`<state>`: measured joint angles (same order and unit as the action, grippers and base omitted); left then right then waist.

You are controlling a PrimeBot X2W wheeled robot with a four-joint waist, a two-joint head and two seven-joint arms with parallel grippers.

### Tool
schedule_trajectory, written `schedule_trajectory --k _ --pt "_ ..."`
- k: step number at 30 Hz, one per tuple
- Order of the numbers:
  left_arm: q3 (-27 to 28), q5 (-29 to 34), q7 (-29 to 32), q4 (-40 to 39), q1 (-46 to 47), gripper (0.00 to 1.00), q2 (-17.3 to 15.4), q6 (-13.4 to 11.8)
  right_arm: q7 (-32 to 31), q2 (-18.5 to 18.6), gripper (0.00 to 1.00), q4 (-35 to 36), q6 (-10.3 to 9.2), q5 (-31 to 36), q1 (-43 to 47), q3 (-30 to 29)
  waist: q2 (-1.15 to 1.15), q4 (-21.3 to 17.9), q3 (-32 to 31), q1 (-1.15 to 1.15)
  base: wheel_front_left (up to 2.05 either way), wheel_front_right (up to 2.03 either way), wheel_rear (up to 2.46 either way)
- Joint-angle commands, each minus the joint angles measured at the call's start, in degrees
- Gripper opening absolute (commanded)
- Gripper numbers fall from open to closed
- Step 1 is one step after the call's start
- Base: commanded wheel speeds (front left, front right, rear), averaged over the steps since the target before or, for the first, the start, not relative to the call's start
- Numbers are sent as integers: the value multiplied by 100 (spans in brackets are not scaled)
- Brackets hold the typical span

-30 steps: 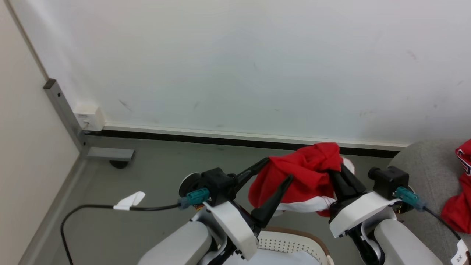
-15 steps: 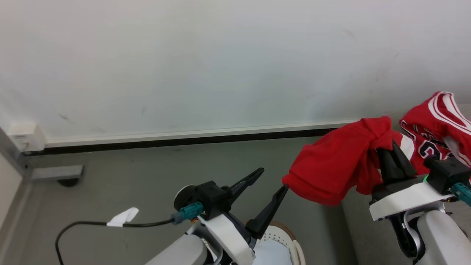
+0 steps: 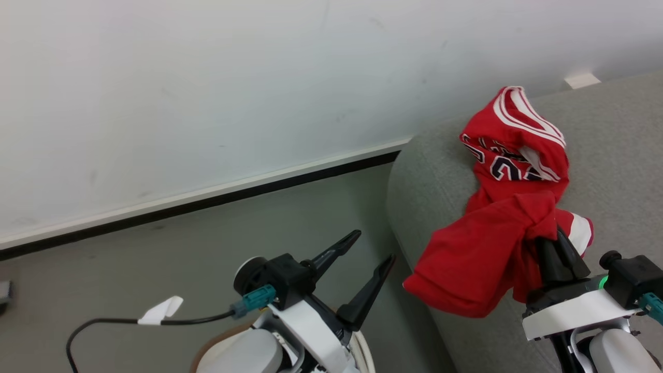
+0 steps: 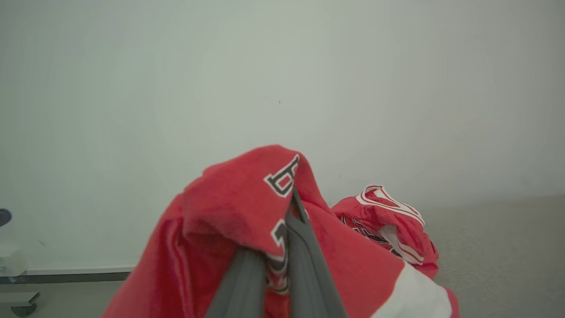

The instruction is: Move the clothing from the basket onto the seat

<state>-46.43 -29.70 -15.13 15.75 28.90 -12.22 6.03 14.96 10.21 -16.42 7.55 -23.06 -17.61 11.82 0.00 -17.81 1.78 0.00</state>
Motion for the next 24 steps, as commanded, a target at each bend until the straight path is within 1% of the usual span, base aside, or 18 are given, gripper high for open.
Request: schedule_trajectory --k 1,7,12,17,21,24 --pt "38 71 0 22 -54 100 -25 19 11 -54 0 80 -13 81 98 -29 0 -364 122 0 0 0 0" --pt "90 144 0 76 -90 100 15 48 11 -135 0 239 -13 138 238 -37 0 -802 201 0 0 0 0" --pt "122 213 -1 99 -108 100 54 73 11 -131 0 285 -13 121 248 -75 0 -947 207 0 0 0 0" --pt "122 268 -1 76 -4 100 19 90 11 -25 0 322 -13 98 56 -179 0 -918 331 0 0 0 0" --pt "123 294 0 -2 111 100 -99 104 -18 87 0 345 -13 150 -259 -389 0 -776 584 0 0 0 0" --pt "119 315 22 -90 193 100 -214 115 -131 241 0 356 -13 68 -602 -594 0 -642 840 0 0 0 0"
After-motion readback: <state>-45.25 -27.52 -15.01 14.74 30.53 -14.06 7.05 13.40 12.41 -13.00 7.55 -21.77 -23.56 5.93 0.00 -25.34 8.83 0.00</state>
